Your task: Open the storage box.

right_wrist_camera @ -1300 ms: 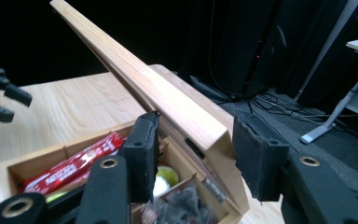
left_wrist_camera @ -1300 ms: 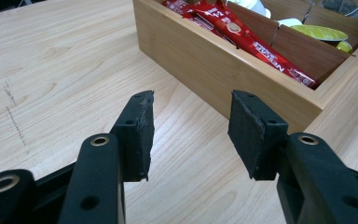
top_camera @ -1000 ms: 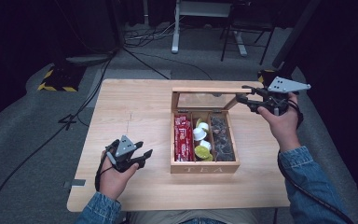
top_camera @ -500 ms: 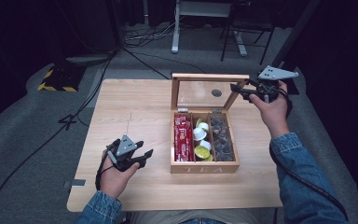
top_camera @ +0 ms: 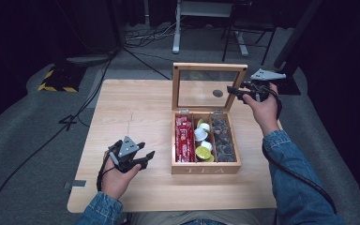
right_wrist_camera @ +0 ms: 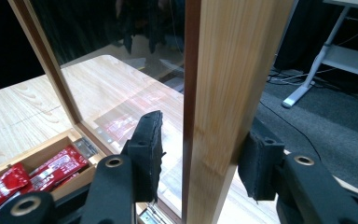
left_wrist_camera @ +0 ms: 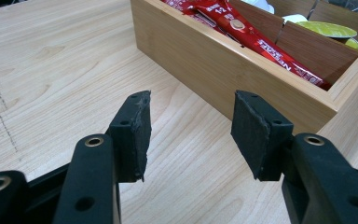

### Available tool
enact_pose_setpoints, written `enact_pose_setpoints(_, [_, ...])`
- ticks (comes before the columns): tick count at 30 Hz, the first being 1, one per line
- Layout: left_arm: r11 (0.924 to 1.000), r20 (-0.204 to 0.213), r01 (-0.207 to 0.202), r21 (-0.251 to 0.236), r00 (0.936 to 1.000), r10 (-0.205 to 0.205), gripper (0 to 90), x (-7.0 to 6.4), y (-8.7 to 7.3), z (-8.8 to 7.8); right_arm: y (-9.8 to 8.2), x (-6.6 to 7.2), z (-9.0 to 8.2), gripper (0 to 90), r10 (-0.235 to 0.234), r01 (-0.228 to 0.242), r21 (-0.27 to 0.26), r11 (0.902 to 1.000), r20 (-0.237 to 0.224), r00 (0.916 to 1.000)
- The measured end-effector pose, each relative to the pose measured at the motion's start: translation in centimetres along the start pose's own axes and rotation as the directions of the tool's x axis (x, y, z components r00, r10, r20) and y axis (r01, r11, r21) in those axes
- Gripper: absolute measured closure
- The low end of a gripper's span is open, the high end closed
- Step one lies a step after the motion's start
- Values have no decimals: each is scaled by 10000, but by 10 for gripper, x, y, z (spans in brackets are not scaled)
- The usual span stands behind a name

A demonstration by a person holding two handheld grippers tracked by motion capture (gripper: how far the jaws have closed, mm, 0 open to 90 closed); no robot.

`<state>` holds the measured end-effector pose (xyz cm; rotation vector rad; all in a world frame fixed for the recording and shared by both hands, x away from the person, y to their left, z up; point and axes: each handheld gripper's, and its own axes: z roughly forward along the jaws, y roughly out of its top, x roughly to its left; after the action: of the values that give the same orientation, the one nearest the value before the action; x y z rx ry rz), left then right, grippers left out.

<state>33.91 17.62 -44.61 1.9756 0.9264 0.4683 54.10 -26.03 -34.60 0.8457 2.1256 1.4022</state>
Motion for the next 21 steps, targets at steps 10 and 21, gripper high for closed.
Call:
enact_pose_setpoints(10, [9999,36,-1,129,10000,1,471,0,-1,2,-16,-10,20,456,460,-468,368,9982,204,9987])
enact_pose_setpoints(21, [9996,108,22,279,9999,-25,464,1,-4,7,-24,-15,35,402,719,-740,384,9965,533,9960])
